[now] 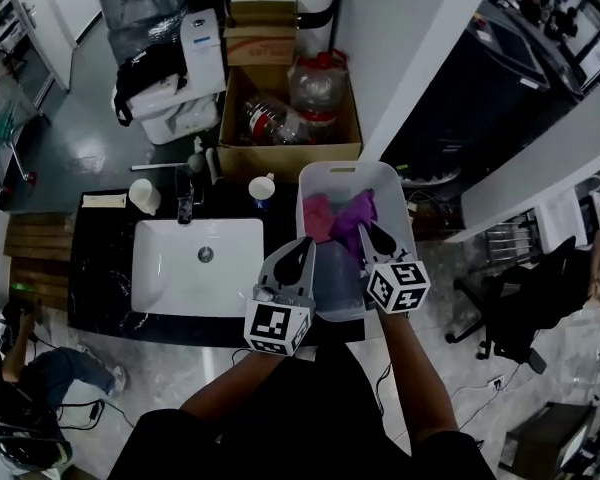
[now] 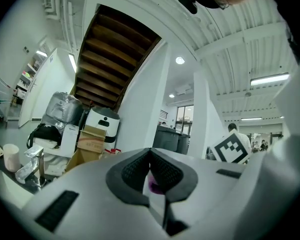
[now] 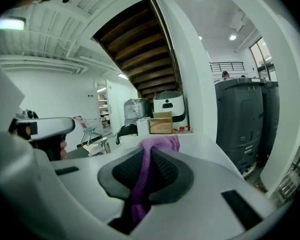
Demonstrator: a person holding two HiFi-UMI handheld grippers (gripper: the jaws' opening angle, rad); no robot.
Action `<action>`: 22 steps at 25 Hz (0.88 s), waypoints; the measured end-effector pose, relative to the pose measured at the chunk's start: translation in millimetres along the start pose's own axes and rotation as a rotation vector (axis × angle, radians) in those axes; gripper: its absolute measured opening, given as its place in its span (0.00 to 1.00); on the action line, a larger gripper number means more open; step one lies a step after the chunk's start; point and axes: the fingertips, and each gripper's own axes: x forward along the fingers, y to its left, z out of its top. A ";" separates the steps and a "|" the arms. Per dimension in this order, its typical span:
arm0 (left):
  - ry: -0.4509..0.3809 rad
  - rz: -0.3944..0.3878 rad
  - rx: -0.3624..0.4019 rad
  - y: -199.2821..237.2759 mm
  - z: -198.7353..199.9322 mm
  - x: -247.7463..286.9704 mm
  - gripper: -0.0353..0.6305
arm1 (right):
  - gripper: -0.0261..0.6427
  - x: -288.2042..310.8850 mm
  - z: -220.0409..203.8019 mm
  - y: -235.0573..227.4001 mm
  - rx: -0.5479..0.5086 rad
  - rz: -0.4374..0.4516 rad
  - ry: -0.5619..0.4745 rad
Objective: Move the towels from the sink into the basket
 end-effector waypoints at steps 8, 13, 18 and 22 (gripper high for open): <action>0.004 0.019 0.019 -8.8 5.1 22.8 0.07 | 0.11 34.4 -21.5 -32.6 -0.047 0.008 0.093; -0.005 0.042 0.008 -14.7 8.2 41.2 0.07 | 0.11 56.3 -35.3 -45.7 -0.062 0.019 0.157; -0.005 0.068 0.002 -16.3 6.7 56.0 0.07 | 0.11 79.4 -55.2 -49.9 -0.115 0.030 0.230; -0.001 0.099 0.010 -16.2 3.2 66.0 0.07 | 0.11 94.8 -75.1 -56.4 -0.146 0.041 0.301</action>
